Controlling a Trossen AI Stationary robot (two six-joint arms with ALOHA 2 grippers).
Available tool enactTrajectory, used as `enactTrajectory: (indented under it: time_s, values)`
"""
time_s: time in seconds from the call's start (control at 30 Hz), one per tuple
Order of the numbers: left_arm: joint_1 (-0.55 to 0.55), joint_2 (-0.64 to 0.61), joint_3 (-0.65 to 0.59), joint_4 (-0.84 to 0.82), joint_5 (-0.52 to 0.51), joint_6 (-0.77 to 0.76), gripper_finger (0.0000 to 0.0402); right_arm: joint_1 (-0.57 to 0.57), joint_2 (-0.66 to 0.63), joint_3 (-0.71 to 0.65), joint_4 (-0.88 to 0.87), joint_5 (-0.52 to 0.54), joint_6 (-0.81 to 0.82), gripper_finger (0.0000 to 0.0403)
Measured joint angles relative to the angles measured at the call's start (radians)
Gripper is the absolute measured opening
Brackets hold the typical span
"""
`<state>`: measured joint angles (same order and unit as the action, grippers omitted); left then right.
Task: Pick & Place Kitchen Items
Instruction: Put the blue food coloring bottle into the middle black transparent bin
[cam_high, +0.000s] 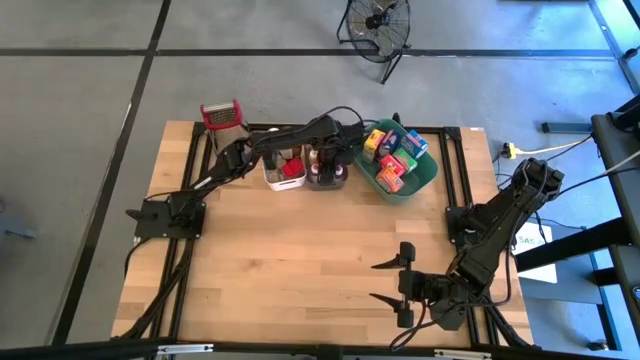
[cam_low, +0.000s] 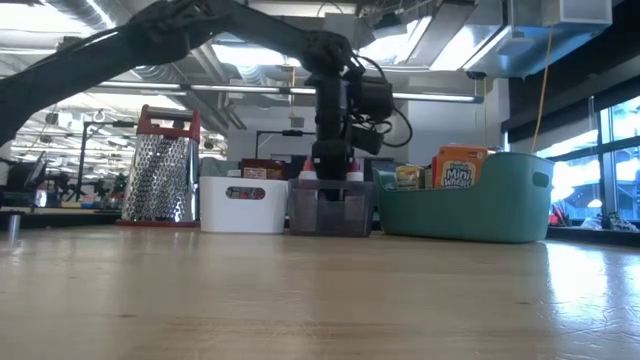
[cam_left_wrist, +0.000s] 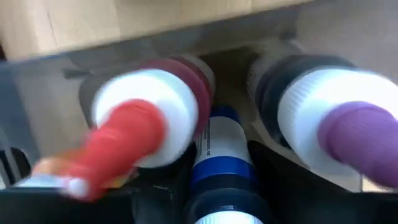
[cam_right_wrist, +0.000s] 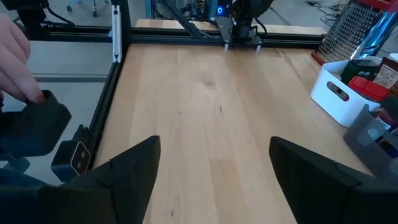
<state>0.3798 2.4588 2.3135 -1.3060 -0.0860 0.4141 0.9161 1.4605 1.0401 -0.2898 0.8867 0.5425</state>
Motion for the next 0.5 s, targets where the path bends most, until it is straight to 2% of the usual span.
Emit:
enactTrajectory:
  time_s: [0.23,0.5]
  values:
    - [0.0,0.005,0.0,0.01,0.001,0.0,0.0145,0.0,0.0,0.0,-0.005,0.0,-0.004,0.0305]
    - [0.0,0.005,0.0,0.01,0.002,-0.008,0.0202,0.0,0.0,0.0,-0.005,0.0,0.0,0.0305]
